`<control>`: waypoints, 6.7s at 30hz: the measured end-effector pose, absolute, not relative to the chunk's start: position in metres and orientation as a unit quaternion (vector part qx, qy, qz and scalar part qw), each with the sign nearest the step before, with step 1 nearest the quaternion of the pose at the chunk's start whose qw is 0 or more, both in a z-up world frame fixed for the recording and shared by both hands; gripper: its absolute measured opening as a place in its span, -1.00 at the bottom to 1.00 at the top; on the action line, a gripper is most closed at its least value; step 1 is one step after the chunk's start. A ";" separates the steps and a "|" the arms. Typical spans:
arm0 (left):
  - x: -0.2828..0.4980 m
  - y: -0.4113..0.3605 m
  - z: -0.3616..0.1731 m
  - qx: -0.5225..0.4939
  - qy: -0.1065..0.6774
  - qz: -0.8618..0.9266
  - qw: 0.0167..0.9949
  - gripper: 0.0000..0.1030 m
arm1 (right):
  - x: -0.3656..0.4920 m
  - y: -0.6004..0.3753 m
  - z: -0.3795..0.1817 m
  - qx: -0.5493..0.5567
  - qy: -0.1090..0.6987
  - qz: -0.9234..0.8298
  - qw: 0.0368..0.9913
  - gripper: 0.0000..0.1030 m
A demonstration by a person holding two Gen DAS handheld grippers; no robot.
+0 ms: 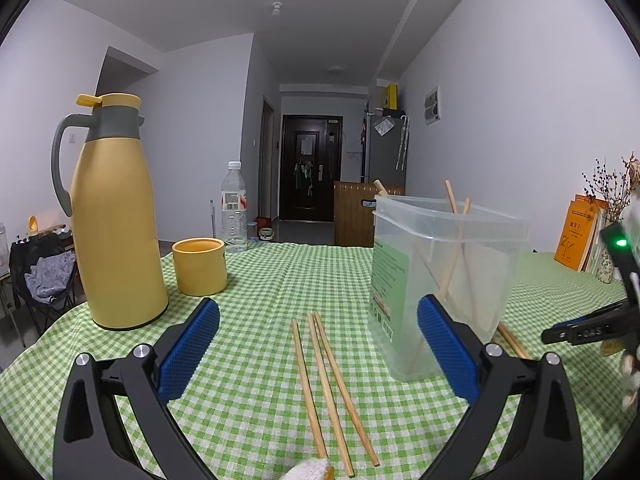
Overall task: Organize utensils
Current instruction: 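Lower the right tool and close it on a bamboo chopstick, then lift the chopstick upright with the right tool, then lower the left tool and close it on a bamboo chopstick, then lift the chopstick with the left tool while the right tool holds its chopstick upright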
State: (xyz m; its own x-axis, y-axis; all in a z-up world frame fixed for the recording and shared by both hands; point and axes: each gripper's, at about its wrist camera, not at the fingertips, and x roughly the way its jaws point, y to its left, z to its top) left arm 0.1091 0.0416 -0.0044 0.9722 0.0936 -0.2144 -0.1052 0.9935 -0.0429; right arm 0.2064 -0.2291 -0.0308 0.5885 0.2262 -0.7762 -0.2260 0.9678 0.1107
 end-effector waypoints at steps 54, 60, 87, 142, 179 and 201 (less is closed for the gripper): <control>0.102 0.048 0.002 -0.050 0.093 0.039 0.994 0.86 | 0.271 -0.226 -0.040 0.036 0.500 0.083 0.861 -0.88; 0.101 0.049 0.001 -0.052 0.091 0.040 0.994 0.86 | 0.240 -0.260 -0.024 0.048 0.387 0.096 0.916 -0.88; 0.115 0.055 -0.004 -0.058 0.121 0.047 0.990 0.86 | 0.147 -0.235 -0.010 0.007 0.116 0.065 0.991 -0.87; 0.279 0.071 -0.060 -0.064 0.558 0.075 0.824 -0.65 | 0.145 -0.236 -0.011 0.019 0.123 0.105 0.987 -0.87; 0.292 0.080 -0.032 -0.061 0.507 0.095 0.855 -0.93 | 0.142 -0.234 -0.012 0.009 0.124 0.130 0.984 -0.87; 0.212 0.053 0.056 -0.040 0.271 0.095 0.957 -0.93 | 0.144 -0.231 -0.013 0.002 0.129 0.123 0.984 -0.87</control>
State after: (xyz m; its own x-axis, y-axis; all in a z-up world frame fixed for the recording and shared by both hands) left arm 0.2116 0.0534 0.0564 0.8354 0.1597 -0.5260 -0.2029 0.9789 -0.0251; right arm 0.1438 -0.2309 -0.0134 0.9366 0.2419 -0.2536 -0.2407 0.9699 0.0360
